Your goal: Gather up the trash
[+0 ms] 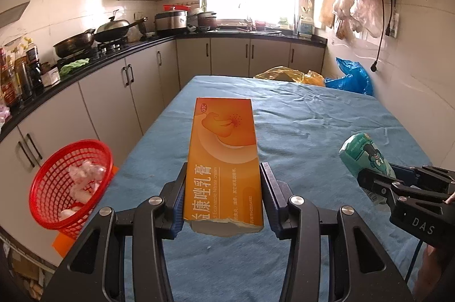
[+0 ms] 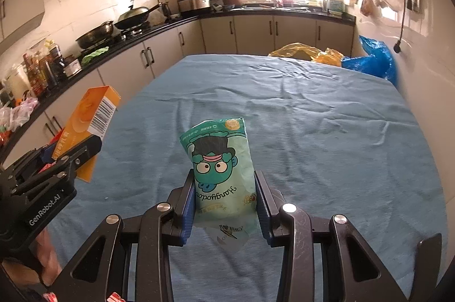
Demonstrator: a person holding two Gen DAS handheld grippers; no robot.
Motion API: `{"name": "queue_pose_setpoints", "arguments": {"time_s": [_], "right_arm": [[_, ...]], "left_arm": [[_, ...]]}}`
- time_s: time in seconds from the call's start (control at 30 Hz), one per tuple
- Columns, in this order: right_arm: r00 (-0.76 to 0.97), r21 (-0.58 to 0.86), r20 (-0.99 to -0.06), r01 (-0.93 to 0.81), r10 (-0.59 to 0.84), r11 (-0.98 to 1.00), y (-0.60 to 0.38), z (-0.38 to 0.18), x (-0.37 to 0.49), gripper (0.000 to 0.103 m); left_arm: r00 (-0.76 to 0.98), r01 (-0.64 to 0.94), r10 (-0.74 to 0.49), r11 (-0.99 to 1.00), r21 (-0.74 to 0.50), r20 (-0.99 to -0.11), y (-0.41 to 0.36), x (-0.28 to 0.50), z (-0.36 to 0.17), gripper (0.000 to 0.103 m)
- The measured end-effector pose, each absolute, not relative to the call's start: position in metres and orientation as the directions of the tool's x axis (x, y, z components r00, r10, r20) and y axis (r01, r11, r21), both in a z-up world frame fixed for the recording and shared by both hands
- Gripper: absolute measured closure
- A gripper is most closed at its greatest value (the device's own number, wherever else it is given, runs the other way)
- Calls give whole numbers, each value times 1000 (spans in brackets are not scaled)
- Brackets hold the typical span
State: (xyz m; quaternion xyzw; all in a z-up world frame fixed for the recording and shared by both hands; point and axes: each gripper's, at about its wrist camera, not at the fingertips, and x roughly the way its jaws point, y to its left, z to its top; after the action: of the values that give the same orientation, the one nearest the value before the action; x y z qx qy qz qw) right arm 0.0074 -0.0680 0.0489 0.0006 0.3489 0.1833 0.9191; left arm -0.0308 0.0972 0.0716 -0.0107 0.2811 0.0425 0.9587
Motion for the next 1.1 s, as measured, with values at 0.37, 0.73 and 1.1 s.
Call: {"name": "queue_pose_setpoints", "arguments": {"time_s": [0.37, 0.73, 1.1], "right_arm": [[672, 94, -647, -398, 360, 913, -28, 59, -4, 62], [634, 97, -659, -463, 406, 881, 11, 63, -8, 62], [599, 90, -667, -525, 443, 846, 51, 70, -8, 62]], "left_arm": [[849, -133, 92, 990, -41, -521, 131, -51, 77, 58], [847, -208, 137, 974, -83, -514, 175, -65, 79, 58], [839, -282, 187, 952, -116, -511, 218, -76, 79, 58]]}}
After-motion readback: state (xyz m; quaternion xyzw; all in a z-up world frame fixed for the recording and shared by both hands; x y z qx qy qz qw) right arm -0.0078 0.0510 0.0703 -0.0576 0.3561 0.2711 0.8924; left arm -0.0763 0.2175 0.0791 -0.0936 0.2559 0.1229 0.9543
